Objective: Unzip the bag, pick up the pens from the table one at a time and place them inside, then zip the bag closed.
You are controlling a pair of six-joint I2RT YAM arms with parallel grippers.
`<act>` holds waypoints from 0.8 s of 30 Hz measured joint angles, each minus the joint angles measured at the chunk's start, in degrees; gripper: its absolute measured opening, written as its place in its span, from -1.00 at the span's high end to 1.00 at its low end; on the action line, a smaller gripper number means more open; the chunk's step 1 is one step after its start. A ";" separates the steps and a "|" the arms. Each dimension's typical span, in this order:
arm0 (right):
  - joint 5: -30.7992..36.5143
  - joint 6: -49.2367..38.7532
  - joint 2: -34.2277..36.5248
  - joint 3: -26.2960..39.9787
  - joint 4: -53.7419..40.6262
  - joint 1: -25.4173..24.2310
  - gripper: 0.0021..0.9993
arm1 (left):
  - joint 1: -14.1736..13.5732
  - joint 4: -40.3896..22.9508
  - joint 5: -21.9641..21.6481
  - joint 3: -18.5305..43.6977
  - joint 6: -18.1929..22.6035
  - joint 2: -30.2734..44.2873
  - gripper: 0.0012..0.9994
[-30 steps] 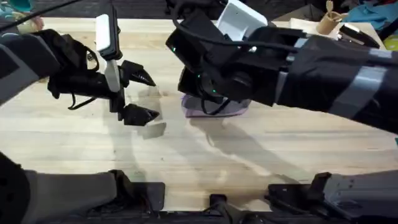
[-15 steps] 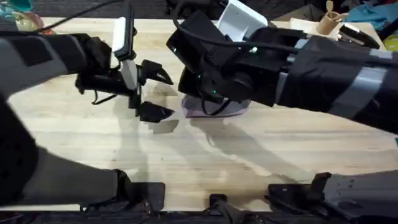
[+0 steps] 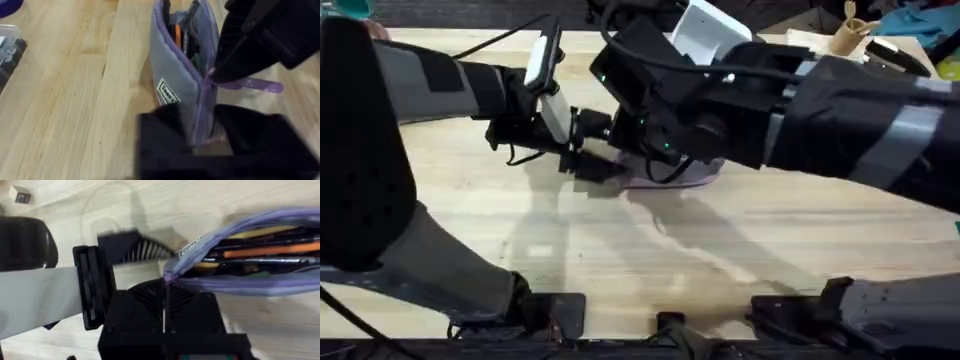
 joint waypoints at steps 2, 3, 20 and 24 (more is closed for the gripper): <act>-0.27 0.00 -0.02 0.00 -0.52 -0.58 0.95 | -0.29 0.36 -0.04 0.00 -0.95 0.00 0.58; -0.46 0.00 -0.02 0.00 -0.87 -0.91 0.95 | -0.41 0.51 -0.11 0.00 -1.33 0.00 0.77; -7.82 -2.03 -0.56 0.00 -5.12 -11.60 0.94 | -0.56 1.43 -0.22 0.00 -2.98 0.00 0.91; -9.96 -3.28 -1.84 -0.01 -6.27 -15.96 0.94 | -0.54 1.68 -0.03 0.01 -2.97 0.00 0.91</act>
